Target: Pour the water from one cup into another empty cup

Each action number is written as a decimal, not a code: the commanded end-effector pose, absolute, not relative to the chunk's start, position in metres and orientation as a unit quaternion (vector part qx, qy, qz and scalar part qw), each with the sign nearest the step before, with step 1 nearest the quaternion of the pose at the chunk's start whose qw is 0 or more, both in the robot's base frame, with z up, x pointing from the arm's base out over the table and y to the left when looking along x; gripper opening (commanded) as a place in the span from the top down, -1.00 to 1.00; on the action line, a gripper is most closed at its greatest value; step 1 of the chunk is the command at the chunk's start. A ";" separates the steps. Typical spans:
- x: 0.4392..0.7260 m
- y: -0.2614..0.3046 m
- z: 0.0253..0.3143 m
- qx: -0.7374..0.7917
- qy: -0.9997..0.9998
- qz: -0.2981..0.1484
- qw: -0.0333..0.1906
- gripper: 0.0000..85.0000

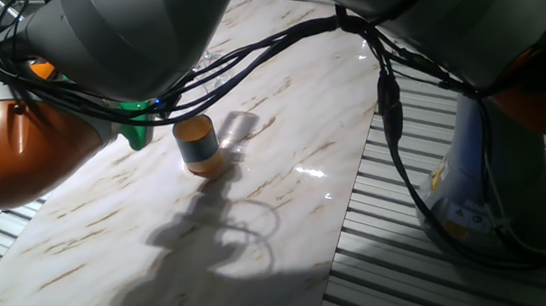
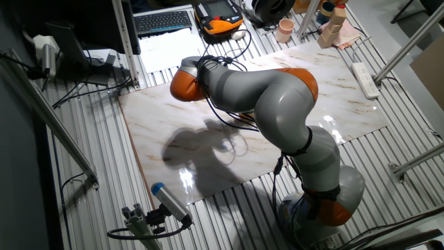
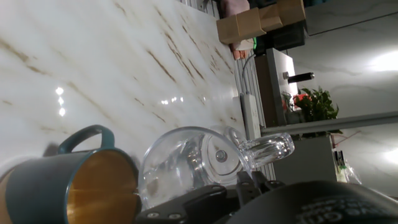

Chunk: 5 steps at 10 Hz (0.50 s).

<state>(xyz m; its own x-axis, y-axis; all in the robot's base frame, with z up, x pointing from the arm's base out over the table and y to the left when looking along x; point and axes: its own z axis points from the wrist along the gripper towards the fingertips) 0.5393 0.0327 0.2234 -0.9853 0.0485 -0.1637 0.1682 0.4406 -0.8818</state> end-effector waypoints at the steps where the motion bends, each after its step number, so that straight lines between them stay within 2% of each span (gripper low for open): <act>1: 0.539 0.033 0.224 0.067 0.846 -0.526 0.058 1.00; 5: 0.539 0.035 0.225 0.070 0.841 -0.533 0.057 1.00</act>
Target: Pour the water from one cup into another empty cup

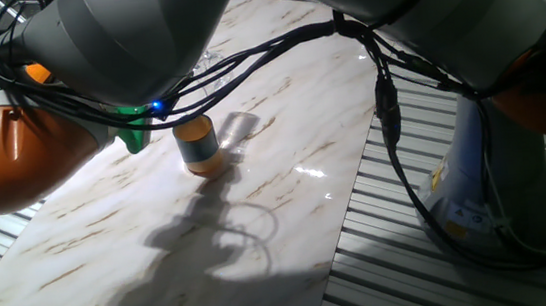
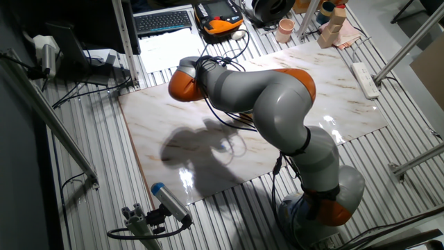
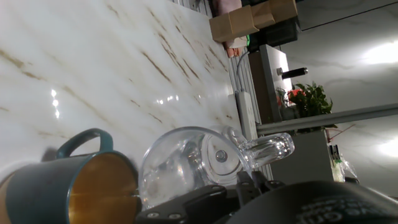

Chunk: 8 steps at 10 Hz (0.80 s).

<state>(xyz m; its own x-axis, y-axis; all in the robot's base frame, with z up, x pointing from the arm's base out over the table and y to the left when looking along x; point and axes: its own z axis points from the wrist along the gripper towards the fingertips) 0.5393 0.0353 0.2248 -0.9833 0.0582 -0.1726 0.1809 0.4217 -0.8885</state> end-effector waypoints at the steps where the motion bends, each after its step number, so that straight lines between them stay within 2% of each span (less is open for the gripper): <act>1: 0.539 0.035 0.225 0.074 0.840 -0.534 0.058 1.00; 8: 0.538 0.038 0.225 0.098 0.832 -0.542 0.062 1.00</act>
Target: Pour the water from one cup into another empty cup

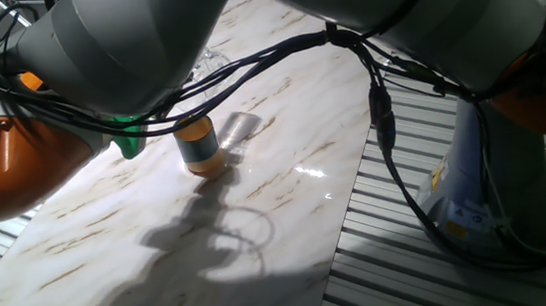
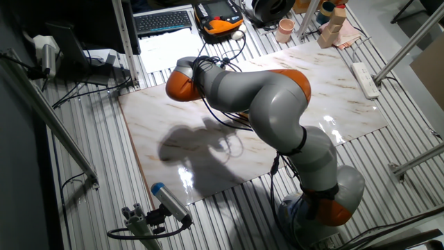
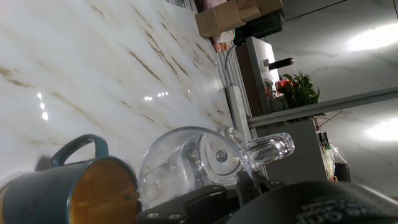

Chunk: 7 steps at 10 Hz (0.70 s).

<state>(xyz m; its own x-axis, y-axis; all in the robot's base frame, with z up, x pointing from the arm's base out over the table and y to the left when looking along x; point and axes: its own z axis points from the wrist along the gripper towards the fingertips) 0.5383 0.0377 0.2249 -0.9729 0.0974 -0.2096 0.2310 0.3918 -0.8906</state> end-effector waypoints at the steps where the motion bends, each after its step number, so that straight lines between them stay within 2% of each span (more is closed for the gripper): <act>1: 0.538 0.038 0.225 0.101 0.831 -0.543 0.062 1.00; 7: 0.537 0.040 0.224 0.116 0.826 -0.548 0.065 1.00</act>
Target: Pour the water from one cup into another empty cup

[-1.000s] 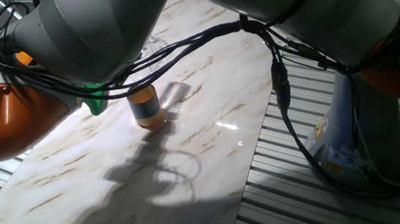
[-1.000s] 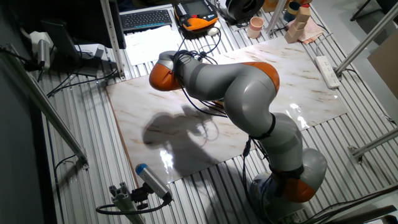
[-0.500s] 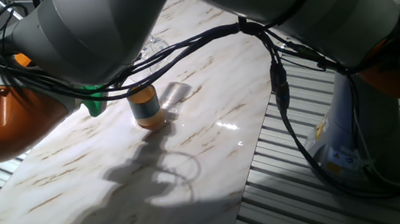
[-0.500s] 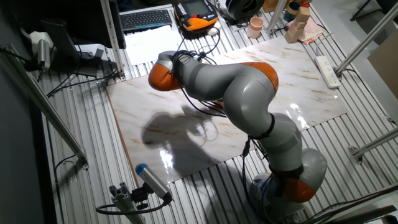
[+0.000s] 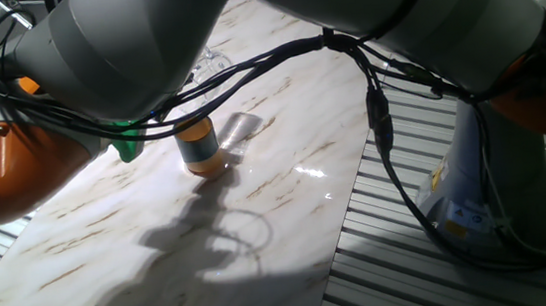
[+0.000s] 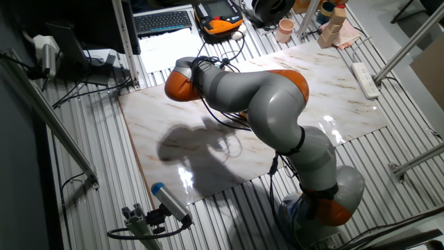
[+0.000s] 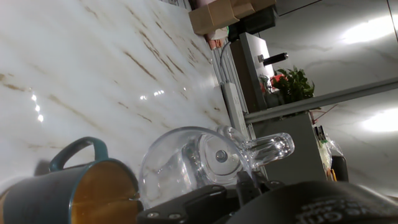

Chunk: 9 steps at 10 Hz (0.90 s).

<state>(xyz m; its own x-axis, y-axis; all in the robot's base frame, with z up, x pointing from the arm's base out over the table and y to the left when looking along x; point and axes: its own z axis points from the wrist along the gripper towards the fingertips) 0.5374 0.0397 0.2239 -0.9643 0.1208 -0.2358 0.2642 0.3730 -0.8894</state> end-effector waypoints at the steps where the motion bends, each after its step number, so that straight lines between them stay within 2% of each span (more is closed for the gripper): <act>1: 0.537 0.040 0.224 0.118 0.825 -0.548 0.066 1.00; 9: 0.537 0.042 0.223 0.136 0.812 -0.563 0.065 1.00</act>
